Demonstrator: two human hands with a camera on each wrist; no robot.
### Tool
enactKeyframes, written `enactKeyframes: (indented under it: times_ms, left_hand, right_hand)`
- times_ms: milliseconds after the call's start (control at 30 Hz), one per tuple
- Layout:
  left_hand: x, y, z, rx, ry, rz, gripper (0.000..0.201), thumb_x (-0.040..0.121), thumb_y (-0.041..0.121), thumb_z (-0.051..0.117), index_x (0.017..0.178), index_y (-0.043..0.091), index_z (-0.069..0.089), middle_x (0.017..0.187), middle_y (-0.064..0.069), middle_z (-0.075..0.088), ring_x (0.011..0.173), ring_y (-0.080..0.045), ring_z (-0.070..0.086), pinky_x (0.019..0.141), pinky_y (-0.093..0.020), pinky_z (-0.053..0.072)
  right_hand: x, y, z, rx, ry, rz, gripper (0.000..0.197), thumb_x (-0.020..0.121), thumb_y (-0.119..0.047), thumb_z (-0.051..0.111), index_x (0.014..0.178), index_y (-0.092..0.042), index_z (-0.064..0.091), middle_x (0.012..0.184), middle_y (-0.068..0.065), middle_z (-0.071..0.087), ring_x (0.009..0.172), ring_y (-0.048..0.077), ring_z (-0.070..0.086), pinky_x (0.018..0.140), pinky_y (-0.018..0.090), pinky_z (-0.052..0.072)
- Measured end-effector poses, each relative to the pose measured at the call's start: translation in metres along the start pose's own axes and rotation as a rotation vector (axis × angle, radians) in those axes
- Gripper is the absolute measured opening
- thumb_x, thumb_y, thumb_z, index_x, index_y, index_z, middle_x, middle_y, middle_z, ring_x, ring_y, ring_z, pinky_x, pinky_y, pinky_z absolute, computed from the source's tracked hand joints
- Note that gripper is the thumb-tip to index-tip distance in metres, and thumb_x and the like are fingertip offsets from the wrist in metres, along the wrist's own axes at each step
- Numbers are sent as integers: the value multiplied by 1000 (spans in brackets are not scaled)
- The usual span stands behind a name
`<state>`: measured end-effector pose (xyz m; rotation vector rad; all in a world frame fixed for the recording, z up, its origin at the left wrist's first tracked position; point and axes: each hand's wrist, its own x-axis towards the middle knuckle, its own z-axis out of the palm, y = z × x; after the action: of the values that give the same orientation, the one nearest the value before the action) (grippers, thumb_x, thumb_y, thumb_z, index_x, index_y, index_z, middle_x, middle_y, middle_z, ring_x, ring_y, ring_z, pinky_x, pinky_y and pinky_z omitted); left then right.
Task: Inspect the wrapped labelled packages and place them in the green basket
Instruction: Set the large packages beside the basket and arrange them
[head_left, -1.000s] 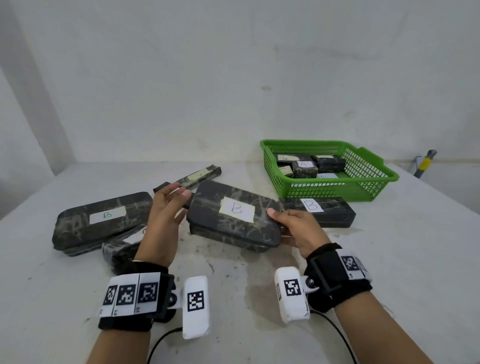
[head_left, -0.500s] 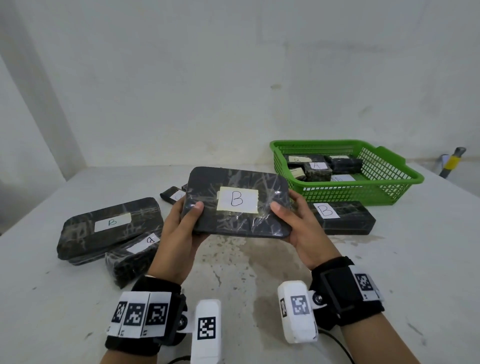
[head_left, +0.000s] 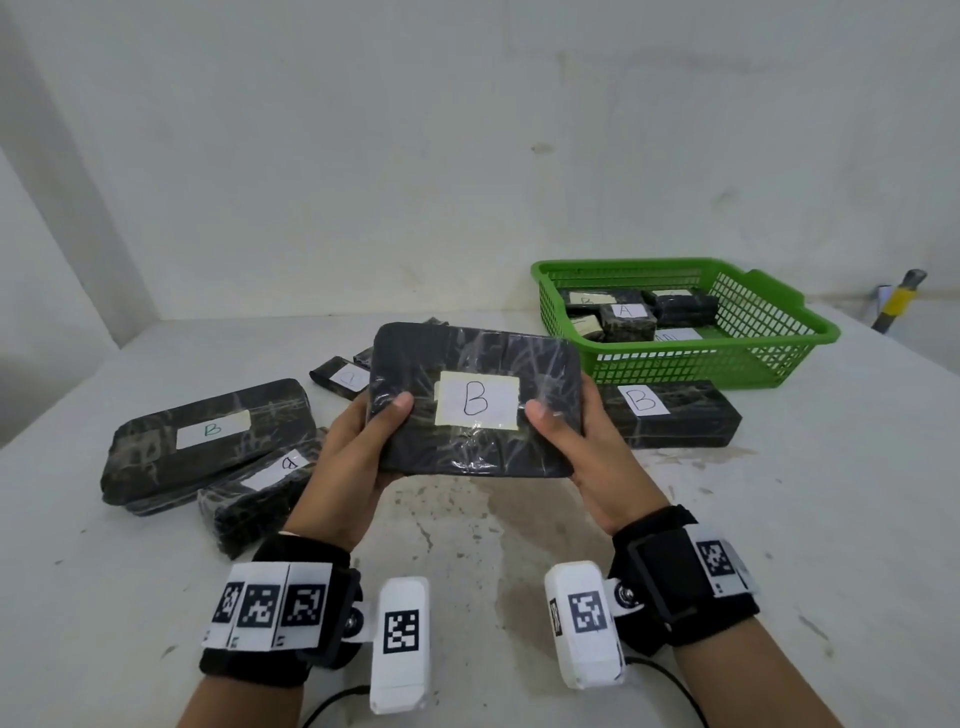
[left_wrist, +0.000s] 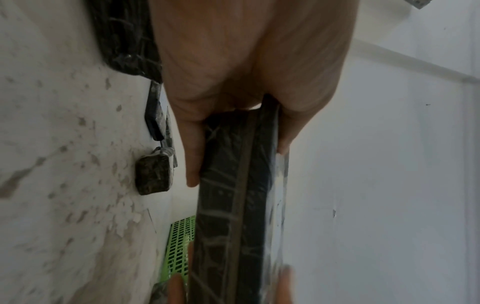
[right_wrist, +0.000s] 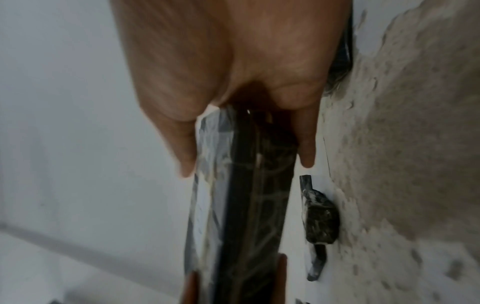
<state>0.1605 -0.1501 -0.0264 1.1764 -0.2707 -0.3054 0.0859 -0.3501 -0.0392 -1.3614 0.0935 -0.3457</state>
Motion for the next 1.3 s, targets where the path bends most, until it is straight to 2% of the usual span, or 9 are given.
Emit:
enactKeyframes:
  times_ms: [233, 367, 500, 633, 733, 933, 1067, 1167, 1300]
  left_hand:
    - [-7, 7, 7, -59, -4, -59, 40, 82, 45, 57, 109, 18, 71, 105, 0, 76, 98, -14, 72, 82, -32, 59]
    - [-1, -1, 10, 71, 150, -78, 43, 92, 41, 60, 122, 10, 65, 111, -8, 75, 100, -21, 72, 76, -32, 59]
    - [-2, 0, 9, 115, 131, -96, 37, 95, 36, 58, 122, 12, 65, 106, -4, 76, 96, -17, 73, 74, -30, 59]
    - [-8, 6, 12, 68, 50, -176, 45, 88, 42, 61, 124, 16, 65, 113, -5, 74, 102, -21, 72, 85, -37, 55]
    - [-13, 14, 14, 51, -14, -215, 49, 82, 55, 56, 113, 21, 71, 105, -4, 77, 96, -21, 74, 75, -33, 60]
    - [-7, 11, 13, 214, 119, -190, 45, 92, 53, 52, 108, 15, 70, 97, -6, 78, 90, -23, 74, 79, -37, 57]
    - [-6, 7, 11, 215, 102, -213, 41, 92, 51, 54, 109, 16, 69, 96, -4, 78, 89, -21, 75, 78, -35, 57]
    - [-7, 7, 11, 178, 54, -242, 45, 86, 49, 60, 115, 15, 69, 102, -6, 77, 94, -23, 74, 83, -37, 55]
    - [-7, 4, 11, 200, 56, -203, 45, 77, 35, 71, 113, 7, 68, 100, -10, 77, 92, -26, 74, 82, -37, 57]
  right_hand:
    - [-1, 2, -1, -96, 25, -44, 51, 79, -21, 74, 124, -32, 54, 111, -9, 72, 106, 6, 68, 87, 21, 54]
    - [2, 5, -2, -76, 3, 16, 72, 65, -40, 78, 132, -29, 52, 118, -5, 70, 107, 10, 68, 92, 29, 54]
    - [7, 6, -3, 29, 59, 101, 76, 65, -63, 70, 130, -25, 60, 124, 2, 69, 114, 17, 65, 101, 40, 50]
    - [7, 3, -5, 42, 139, 96, 57, 70, -51, 71, 117, -19, 69, 116, 7, 72, 112, 25, 67, 101, 45, 51]
    - [4, 1, -2, 13, 136, 87, 47, 71, -48, 69, 109, -20, 72, 112, 9, 74, 110, 28, 67, 98, 44, 52]
    - [4, 0, 0, -71, 68, 182, 55, 77, -59, 64, 119, -23, 66, 115, 1, 72, 111, 21, 66, 106, 50, 46]
    - [4, 1, 0, -113, 65, 230, 94, 60, -89, 60, 135, -33, 58, 136, -7, 61, 128, 15, 55, 114, 49, 37]
    - [4, 2, 0, -119, 110, 254, 77, 72, -80, 58, 129, -28, 63, 123, -2, 70, 116, 19, 64, 105, 48, 48]
    - [6, 6, -1, -110, 129, 264, 84, 64, -85, 62, 130, -32, 62, 126, -3, 68, 120, 22, 62, 106, 51, 46]
